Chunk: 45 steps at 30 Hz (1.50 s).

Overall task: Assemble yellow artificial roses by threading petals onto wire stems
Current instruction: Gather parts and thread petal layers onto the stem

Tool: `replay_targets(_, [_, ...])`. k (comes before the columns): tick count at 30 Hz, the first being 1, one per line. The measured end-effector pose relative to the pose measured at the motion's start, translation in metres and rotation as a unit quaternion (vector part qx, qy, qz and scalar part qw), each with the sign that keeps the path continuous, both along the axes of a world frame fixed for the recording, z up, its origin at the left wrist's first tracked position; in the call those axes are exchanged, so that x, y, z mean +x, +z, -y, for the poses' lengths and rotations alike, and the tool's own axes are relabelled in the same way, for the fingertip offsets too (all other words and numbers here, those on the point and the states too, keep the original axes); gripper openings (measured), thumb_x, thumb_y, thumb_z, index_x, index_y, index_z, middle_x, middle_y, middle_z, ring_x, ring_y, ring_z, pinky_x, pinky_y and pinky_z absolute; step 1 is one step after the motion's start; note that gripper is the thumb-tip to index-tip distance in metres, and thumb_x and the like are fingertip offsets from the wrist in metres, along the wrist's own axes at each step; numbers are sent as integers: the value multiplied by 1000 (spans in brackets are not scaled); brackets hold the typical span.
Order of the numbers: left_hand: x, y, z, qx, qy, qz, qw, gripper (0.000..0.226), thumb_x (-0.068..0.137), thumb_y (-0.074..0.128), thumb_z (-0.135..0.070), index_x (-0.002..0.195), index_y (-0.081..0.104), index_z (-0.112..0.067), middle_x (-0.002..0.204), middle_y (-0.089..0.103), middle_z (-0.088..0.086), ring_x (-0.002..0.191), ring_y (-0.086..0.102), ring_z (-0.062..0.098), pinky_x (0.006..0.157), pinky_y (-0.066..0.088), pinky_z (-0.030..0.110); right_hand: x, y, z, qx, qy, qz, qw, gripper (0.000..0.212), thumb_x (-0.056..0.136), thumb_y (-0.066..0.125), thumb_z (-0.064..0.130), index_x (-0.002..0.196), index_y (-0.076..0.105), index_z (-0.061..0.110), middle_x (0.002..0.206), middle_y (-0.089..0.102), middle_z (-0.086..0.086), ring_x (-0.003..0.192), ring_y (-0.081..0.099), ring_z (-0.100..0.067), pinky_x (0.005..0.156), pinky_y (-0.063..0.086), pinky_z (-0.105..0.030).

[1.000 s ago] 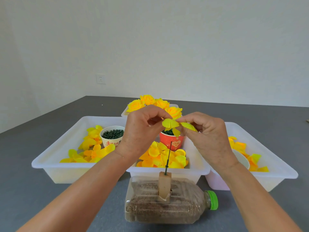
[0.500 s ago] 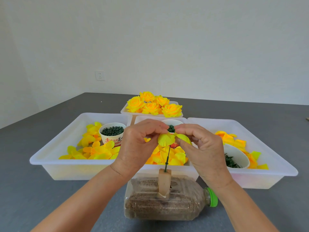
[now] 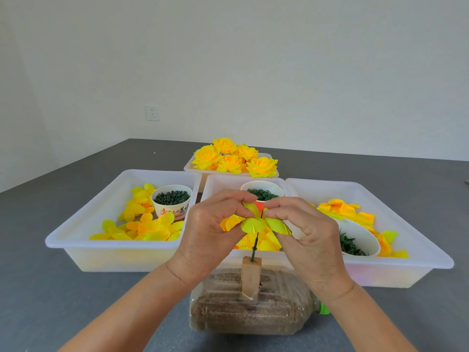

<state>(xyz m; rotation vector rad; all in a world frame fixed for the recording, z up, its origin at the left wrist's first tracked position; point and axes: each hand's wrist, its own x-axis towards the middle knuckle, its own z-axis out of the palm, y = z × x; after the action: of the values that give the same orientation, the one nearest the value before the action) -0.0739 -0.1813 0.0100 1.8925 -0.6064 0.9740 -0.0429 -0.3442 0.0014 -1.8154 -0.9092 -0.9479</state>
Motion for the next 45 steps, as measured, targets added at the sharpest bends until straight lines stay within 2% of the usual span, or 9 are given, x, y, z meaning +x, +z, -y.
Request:
replay_targets(8, [-2,-3,-6,35,-10,-4,999,17,74,69,1,90,73,-4,99,68,4,85,64,10,74,53,23,2,-8,1,-16,6,5,1000,12,73,68,-1,83,72,3,92,69,-1,89,62,-8,84,47,-15])
replay_targets(13, [-3,-7,-10,69,-6,8,998,14,75,67,-1,87,73,-3,99,69,6,81,63,8,72,53,23,0,-13,2,-28,15,-3,1000,16,71,67,-4,84,72,4,93,69,-1,89,61,-8,84,48,-16])
replay_targets(20, [-3,-17,-13,121,8,19,992,13,71,70,3,82,73,-4,98,69,5,85,63,7,76,54,24,-3,-17,2,-60,25,10,998,8,73,69,-2,79,71,2,89,68,-4,84,61,-9,79,49,-16])
replay_targets(25, [-4,-19,-15,167,21,34,985,5,76,69,-2,79,73,-4,98,70,3,88,65,15,76,54,32,-5,-21,4,-72,16,12,997,5,75,68,2,79,72,3,87,69,-2,79,65,-15,73,52,-27])
replay_targets(28, [-6,-22,-17,198,26,40,979,13,82,61,-9,80,72,-5,98,70,3,87,65,16,74,54,33,-6,-26,5,-94,12,12,995,5,77,67,4,78,72,4,85,69,-1,77,66,-18,69,53,-33])
replay_targets(31, [-7,-25,-18,216,26,37,975,12,77,65,5,81,72,-3,97,70,5,86,67,19,71,55,34,-7,-30,6,-128,7,16,992,6,79,67,4,79,71,6,85,69,-1,75,66,-22,66,53,-36])
replay_targets(38, [-10,-29,-20,218,31,7,976,24,71,62,14,81,73,-5,98,71,4,88,68,18,73,56,33,-8,-33,9,-140,6,13,990,6,80,66,7,82,72,8,86,69,-1,76,66,-23,65,54,-37])
replay_targets(42, [-14,-33,-21,214,29,-13,976,30,74,45,4,82,73,-6,98,71,2,87,68,17,72,56,31,-9,-32,9,-142,6,8,990,6,79,67,8,82,72,8,86,69,-1,75,66,-22,63,54,-36])
replay_targets(45, [-14,-33,-20,208,22,-28,977,32,74,44,2,83,73,-6,99,70,1,88,67,16,73,55,31,-12,-29,10,-151,10,3,988,7,77,69,7,82,73,8,86,69,-1,75,66,-22,64,54,-35])
